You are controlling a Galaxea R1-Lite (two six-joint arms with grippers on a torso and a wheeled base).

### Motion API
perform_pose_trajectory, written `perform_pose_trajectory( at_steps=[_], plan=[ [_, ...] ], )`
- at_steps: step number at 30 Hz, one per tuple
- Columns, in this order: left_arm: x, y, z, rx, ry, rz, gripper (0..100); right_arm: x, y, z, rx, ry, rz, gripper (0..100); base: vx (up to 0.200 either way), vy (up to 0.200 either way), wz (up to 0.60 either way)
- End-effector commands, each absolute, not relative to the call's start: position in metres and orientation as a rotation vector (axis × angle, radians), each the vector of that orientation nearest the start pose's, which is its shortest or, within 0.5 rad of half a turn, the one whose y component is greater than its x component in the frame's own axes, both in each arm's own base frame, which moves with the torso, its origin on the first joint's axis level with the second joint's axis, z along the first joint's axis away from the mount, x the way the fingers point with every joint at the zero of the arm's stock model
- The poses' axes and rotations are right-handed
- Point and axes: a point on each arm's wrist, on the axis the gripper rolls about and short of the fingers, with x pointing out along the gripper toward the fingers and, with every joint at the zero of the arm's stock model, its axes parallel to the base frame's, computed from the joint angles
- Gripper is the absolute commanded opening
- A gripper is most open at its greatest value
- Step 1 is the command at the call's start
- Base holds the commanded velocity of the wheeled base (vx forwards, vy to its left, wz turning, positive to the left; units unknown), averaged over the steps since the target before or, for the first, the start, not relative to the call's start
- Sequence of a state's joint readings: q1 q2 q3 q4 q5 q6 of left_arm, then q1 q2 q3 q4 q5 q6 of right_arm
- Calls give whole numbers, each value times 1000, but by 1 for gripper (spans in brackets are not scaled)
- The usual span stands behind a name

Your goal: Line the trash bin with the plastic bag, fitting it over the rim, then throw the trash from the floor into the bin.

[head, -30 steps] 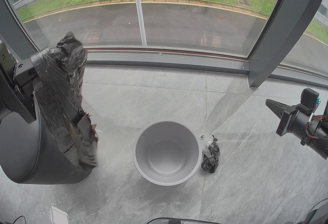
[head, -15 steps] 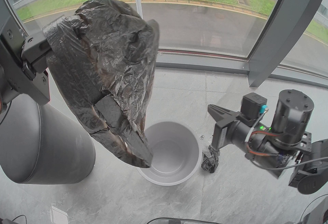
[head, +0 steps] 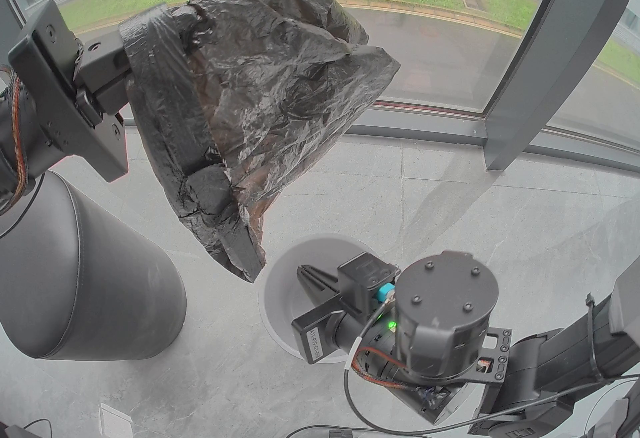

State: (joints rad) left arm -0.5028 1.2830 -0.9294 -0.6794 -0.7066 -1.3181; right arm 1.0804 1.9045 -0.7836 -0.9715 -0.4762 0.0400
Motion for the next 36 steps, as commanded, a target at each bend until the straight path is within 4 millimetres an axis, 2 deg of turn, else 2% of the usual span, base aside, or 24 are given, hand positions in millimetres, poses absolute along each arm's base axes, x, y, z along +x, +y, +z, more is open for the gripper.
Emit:
perform_pose_trajectory(
  at_steps=[1, 3, 4, 21, 24, 25, 28, 30, 36],
  plan=[
    [170, -110, 330, -1100, 494, -1231, 0, 164, 306, 133, -93, 140, 623, 0, 0, 0, 0],
    [172, -111, 330, -1101, 494, -1228, 0, 163, 305, 132, -95, 143, 621, 0, 0, 0, 0],
    [172, -111, 330, -1100, 495, -1227, 0, 163, 305, 131, -93, 143, 621, 100, 0, 0, 0],
    [173, -111, 329, -1101, 496, -1223, 0, 161, 303, 120, -109, 174, 623, 100, 0, 0, 0],
    [174, -111, 328, -1103, 499, -1220, 0, 164, 305, 112, -126, 189, 619, 100, 0, 0, 0],
    [173, -111, 328, -1104, 499, -1217, 0, 167, 309, 102, -143, 202, 614, 100, 0, 0, 0],
    [173, -111, 328, -1103, 498, -1218, 0, 176, 315, 95, -134, 191, 600, 100, 0, 0, 0],
    [172, -110, 328, -1103, 496, -1219, 0, 196, 324, 86, -121, 157, 568, 100, 0, 0, 0],
    [171, -110, 329, -1103, 493, -1221, 0, 219, 340, 79, -145, 112, 542, 100, 0, 0, 0]
  ],
)
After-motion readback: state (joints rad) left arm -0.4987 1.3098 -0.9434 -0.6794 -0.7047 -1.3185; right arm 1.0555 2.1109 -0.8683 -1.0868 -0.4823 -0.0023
